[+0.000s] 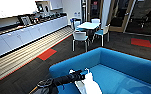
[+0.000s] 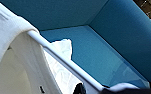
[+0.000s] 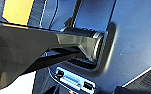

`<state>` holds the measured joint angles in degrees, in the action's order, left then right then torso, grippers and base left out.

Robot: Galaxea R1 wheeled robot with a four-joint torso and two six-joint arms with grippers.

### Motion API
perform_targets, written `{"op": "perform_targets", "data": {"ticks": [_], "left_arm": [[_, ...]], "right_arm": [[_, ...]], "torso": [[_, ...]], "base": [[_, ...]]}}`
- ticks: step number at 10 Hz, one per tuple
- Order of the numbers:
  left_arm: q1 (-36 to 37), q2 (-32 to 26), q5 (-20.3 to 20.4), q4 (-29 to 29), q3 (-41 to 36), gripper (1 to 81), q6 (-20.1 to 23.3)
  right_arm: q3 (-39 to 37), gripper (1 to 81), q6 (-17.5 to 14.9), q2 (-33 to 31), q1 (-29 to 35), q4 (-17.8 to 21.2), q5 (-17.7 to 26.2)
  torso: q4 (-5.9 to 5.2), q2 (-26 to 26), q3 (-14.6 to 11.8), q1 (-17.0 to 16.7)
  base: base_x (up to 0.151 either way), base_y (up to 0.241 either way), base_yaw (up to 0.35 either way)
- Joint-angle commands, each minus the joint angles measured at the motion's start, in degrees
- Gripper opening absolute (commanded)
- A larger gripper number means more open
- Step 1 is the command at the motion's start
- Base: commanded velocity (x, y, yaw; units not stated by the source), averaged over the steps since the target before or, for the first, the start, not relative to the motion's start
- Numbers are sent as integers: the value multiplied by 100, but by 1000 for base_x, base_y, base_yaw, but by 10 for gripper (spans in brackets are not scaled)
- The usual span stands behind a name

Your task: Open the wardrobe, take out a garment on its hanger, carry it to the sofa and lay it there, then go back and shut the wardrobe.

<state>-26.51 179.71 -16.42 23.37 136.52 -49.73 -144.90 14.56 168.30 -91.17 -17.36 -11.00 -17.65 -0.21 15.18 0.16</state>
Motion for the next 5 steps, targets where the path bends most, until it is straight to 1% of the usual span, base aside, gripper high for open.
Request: {"op": "perform_targets", "data": {"ticks": [1, 3, 5], "left_arm": [[793, -329, 34, 98, -414, 10, 24], [643, -717, 60, 98, -706, 10, 24], [529, -902, 69, 98, -829, 10, 24]], "right_arm": [[42, 811, -14, 22, -2, -66, 300], [42, 811, -14, 39, -2, -75, 300], [42, 811, -14, 48, -2, -119, 291]], "torso": [[0, 0, 0, 0], [0, 0, 2, 0], [-2, 0, 2, 0]], "base": [[0, 0, 0], [0, 0, 0], [0, 0, 0]]}}
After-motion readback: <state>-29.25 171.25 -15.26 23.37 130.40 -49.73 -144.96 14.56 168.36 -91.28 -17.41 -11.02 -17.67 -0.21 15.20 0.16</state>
